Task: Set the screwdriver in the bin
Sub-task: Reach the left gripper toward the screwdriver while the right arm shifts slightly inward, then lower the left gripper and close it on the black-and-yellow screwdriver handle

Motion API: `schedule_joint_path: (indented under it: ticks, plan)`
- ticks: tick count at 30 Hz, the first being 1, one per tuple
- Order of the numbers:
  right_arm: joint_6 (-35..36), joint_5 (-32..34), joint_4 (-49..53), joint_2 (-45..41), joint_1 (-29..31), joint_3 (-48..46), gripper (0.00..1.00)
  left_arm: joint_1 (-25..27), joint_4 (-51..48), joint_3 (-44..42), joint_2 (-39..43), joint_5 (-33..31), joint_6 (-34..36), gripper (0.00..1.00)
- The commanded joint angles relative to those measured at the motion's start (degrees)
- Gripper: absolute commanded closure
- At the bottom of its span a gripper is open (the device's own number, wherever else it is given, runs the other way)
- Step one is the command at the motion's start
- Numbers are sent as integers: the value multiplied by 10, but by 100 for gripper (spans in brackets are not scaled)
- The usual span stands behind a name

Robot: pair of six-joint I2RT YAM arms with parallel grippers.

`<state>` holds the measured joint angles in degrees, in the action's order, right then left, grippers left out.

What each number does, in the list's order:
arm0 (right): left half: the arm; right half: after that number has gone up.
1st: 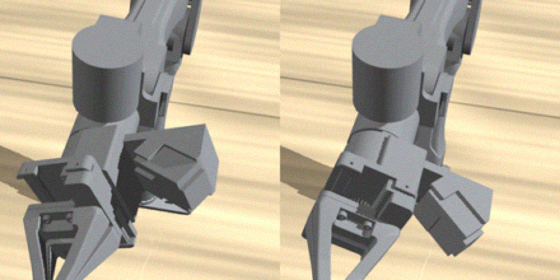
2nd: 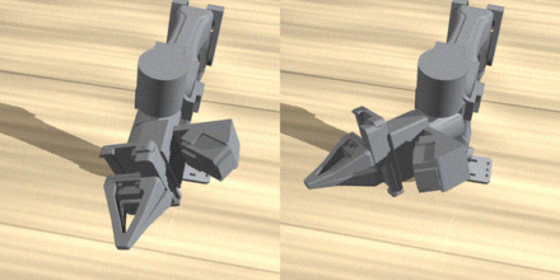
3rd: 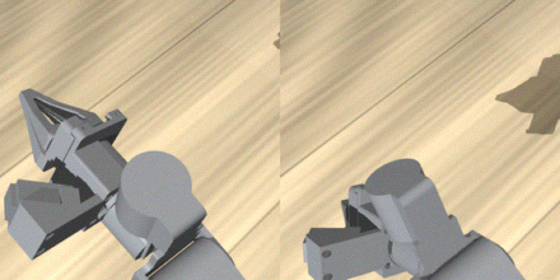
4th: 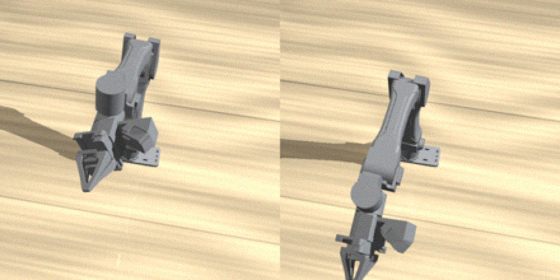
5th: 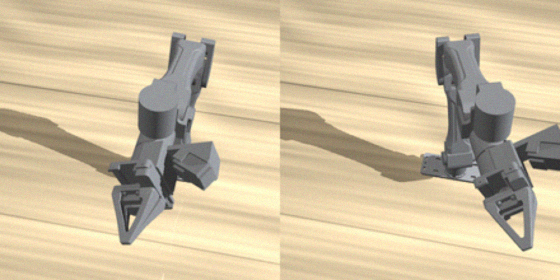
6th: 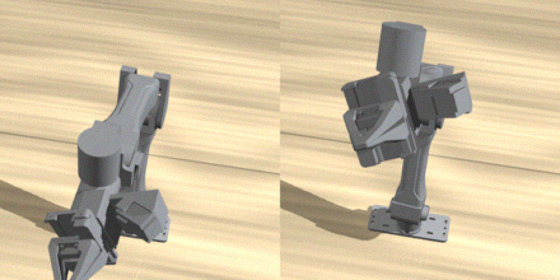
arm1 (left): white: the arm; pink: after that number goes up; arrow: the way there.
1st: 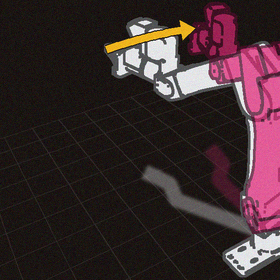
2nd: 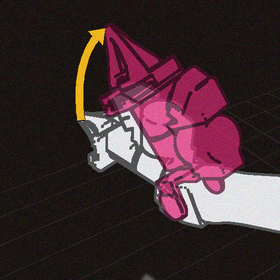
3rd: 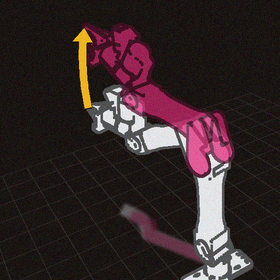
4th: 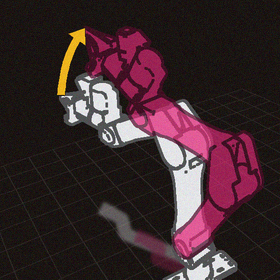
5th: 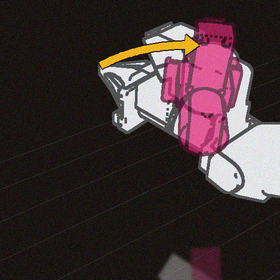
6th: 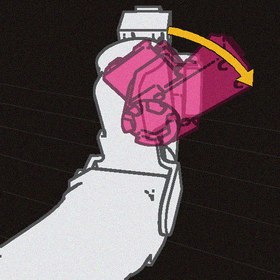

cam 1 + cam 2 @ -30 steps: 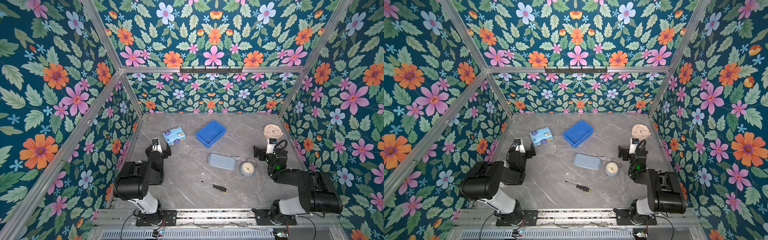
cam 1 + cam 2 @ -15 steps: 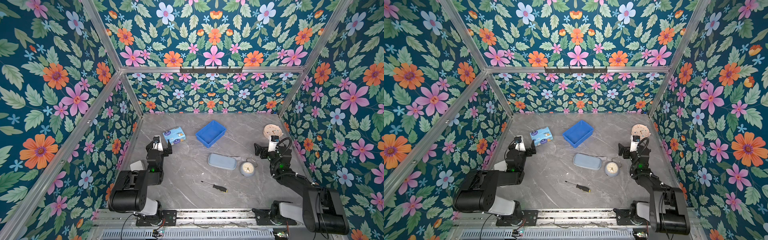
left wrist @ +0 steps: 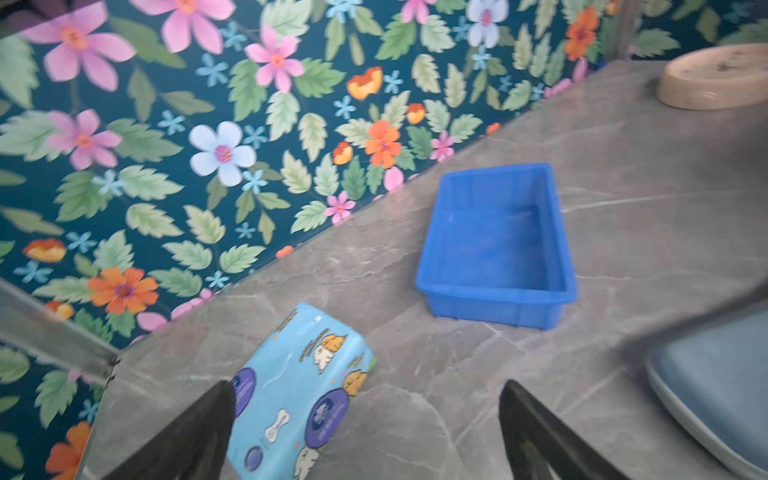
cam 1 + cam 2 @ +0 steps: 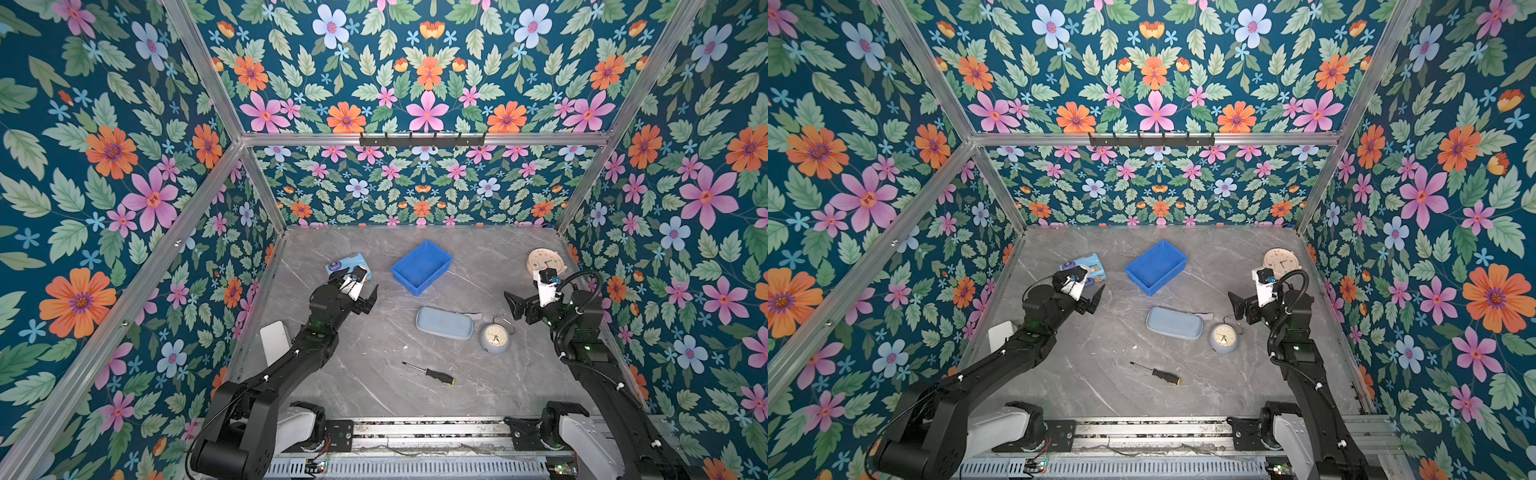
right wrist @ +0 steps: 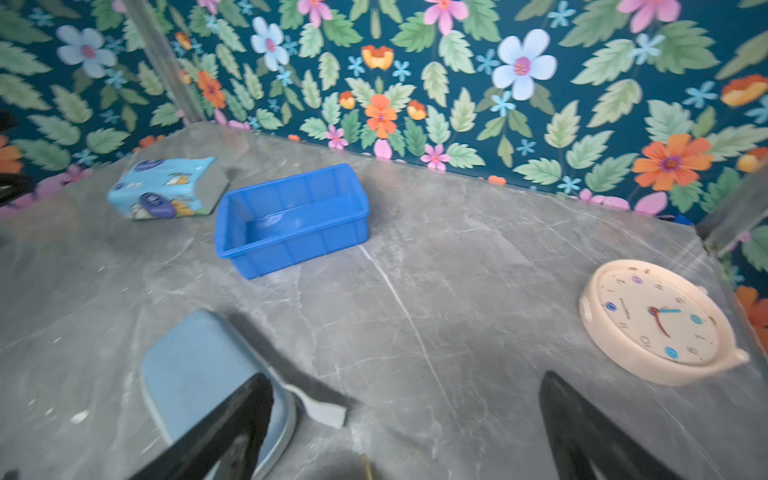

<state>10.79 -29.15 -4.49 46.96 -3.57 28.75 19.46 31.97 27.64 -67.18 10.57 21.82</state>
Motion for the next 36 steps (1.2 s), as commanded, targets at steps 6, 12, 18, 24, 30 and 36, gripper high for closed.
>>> schedule_joint_path:
  ticks: [6,12,18,24,30,36]
  plan:
    - [209,-136,286,-75,39,24,1,108,-159,38,24,43,79,0]
    - [245,-183,370,-127,64,22,1,172,-208,33,34,86,84,1]
    - [268,-192,454,-154,84,36,1,251,-250,49,10,101,99,1]
    - [274,-189,477,-160,89,39,1,319,-283,77,-61,102,157,1]
    - [277,-185,482,-158,89,34,1,356,-364,120,-126,104,272,1]
    - [277,-175,485,-156,89,33,1,365,-438,165,-187,127,330,12]
